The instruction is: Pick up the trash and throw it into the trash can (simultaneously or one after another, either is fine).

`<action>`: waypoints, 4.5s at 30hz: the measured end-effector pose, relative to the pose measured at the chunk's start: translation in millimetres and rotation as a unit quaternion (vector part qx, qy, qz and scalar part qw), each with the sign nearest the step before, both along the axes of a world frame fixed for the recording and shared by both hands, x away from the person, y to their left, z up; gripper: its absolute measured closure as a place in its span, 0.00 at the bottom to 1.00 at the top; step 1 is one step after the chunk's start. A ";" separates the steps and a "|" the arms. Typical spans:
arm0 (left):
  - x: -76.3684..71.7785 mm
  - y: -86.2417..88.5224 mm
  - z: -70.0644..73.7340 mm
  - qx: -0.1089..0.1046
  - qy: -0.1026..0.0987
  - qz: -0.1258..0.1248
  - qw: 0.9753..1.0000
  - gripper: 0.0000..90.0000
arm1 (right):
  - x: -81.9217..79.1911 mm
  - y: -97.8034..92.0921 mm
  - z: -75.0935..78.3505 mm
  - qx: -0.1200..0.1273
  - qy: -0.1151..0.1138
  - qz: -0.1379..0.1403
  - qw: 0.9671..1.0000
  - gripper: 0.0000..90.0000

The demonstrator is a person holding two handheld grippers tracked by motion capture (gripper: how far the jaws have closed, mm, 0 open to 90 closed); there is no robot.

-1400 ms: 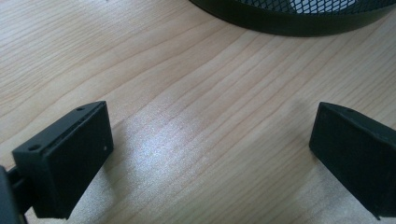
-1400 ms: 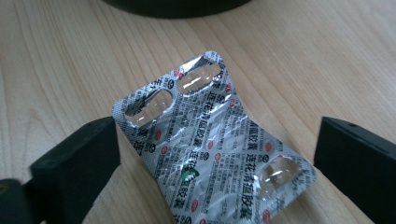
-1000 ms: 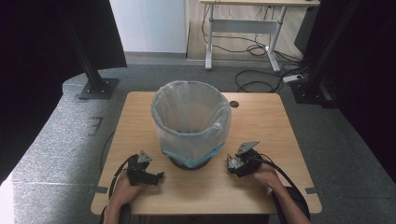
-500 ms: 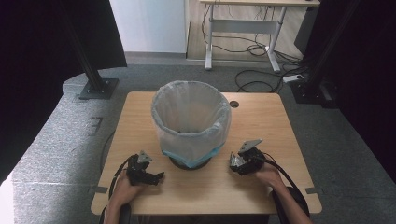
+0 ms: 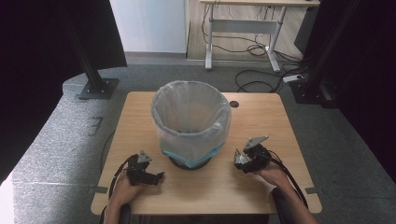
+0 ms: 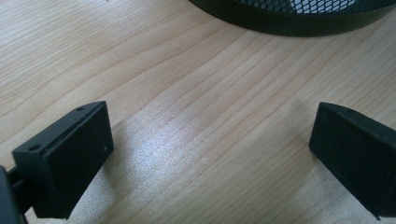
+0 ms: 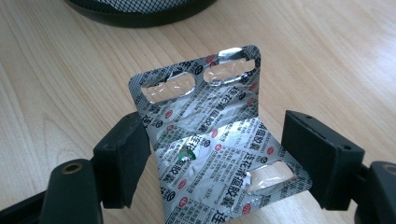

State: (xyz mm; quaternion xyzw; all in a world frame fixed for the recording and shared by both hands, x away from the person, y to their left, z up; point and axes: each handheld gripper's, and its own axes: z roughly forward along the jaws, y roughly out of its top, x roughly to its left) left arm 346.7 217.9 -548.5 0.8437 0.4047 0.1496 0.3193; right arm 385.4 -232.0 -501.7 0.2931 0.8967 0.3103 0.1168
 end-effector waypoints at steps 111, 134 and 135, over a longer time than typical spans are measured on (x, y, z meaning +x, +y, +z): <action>0.5 0.0 -0.1 0.000 0.000 -0.001 1.000 0.00 | 32.5 94.4 277.3 0.038 -0.051 0.052 0.997 0.28; 0.6 0.1 -0.1 0.000 0.000 -0.002 1.000 0.00 | 68.2 161.8 247.6 0.007 -0.040 0.067 0.997 0.28; 0.6 0.0 -0.1 0.000 0.000 -0.002 1.000 0.00 | 69.4 164.2 245.2 0.005 -0.037 0.066 0.997 0.28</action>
